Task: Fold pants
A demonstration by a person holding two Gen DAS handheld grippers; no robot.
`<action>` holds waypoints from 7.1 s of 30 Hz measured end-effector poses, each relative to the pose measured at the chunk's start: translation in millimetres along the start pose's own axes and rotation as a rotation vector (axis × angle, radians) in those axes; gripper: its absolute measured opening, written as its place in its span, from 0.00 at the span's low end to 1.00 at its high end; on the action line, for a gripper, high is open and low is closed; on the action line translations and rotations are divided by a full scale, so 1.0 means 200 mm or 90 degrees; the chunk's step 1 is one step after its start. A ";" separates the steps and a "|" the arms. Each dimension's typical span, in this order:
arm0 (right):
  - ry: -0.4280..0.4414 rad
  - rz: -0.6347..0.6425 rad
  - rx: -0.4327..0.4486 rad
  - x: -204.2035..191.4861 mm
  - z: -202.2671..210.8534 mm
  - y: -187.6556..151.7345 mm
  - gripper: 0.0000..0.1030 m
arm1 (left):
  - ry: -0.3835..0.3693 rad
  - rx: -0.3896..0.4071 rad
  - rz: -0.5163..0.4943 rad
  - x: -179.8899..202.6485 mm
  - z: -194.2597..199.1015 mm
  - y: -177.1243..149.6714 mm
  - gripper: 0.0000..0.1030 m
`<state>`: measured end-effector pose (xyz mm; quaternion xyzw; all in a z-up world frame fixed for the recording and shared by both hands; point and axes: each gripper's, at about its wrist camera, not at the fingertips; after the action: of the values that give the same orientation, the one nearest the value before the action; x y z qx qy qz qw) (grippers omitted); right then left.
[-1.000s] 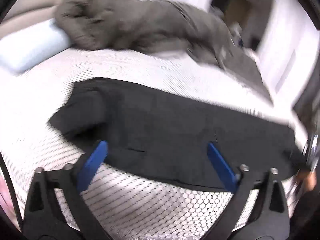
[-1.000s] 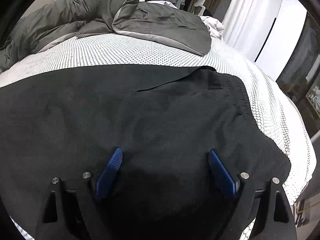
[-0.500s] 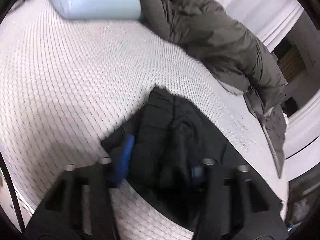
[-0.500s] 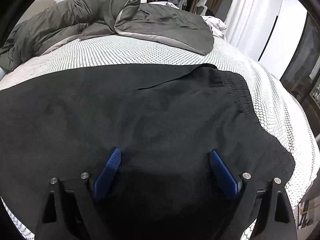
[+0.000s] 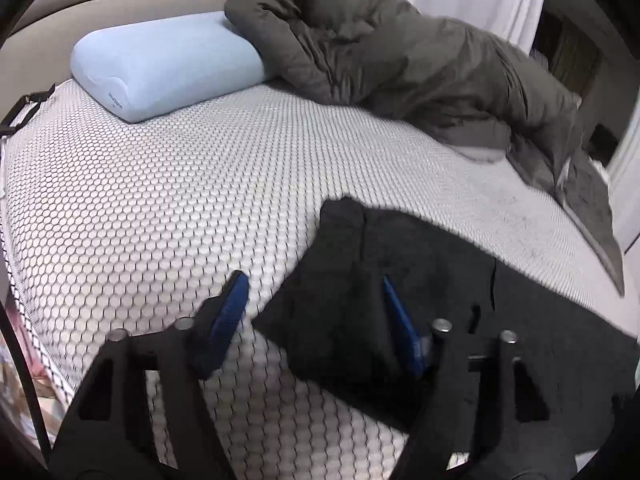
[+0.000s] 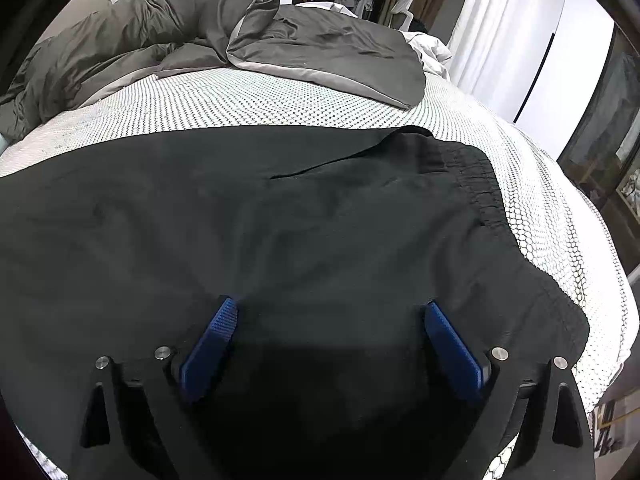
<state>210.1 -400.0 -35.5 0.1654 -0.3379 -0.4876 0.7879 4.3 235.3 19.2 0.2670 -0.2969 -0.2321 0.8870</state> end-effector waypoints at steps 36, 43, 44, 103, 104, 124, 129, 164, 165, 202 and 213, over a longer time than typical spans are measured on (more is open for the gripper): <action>-0.008 0.004 -0.002 0.01 -0.02 0.00 0.96 | -0.114 -0.123 0.152 -0.12 -0.07 0.01 0.37; -0.009 0.005 -0.001 0.01 -0.03 0.00 0.96 | -0.091 0.054 -0.040 0.09 0.13 0.06 0.44; -0.009 0.005 -0.001 0.01 -0.03 0.00 0.96 | -0.055 0.055 -0.052 0.08 0.10 0.05 0.47; 0.064 -0.237 0.036 0.63 0.21 -0.42 0.97 | -0.310 -0.238 -0.436 1.46 0.18 -1.22 0.86; 0.100 -0.272 0.058 0.67 0.24 -0.44 0.97 | -0.344 -0.232 -0.435 1.50 0.23 -1.25 0.86; 0.227 -0.495 0.164 0.78 -0.01 -0.46 0.28 | -0.381 -0.260 -0.551 1.71 0.33 -1.73 0.98; 0.217 -0.453 0.245 0.71 0.19 -0.30 0.24 | -0.383 -0.230 -0.459 1.59 0.31 -1.46 0.97; 0.380 0.200 0.154 -0.93 0.60 0.44 0.77 | -0.336 -0.222 -0.066 0.60 0.03 -0.54 0.97; 0.380 0.186 0.172 -0.87 0.65 0.38 0.81 | -0.344 -0.230 -0.080 0.63 0.03 -0.57 0.97; 0.463 -0.031 0.115 -0.29 0.40 -0.14 0.30 | -0.247 -0.201 -0.335 0.87 0.00 -0.91 0.56; 0.329 -0.007 0.136 -0.42 0.41 0.00 0.64 | -0.267 -0.197 -0.320 0.87 0.05 -0.90 0.66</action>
<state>127.9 -320.6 -7.3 0.3682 -0.1744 -0.3949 0.8234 76.8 -1.5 -13.6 0.1409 -0.3591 -0.5348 0.7518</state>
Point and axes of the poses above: each gripper's, at about its wrist camera, not at the fingertips, and z roughly against the way its jaws point, x to its right, y to its top, and after that the axes turned 15 degrees about z, right-handed
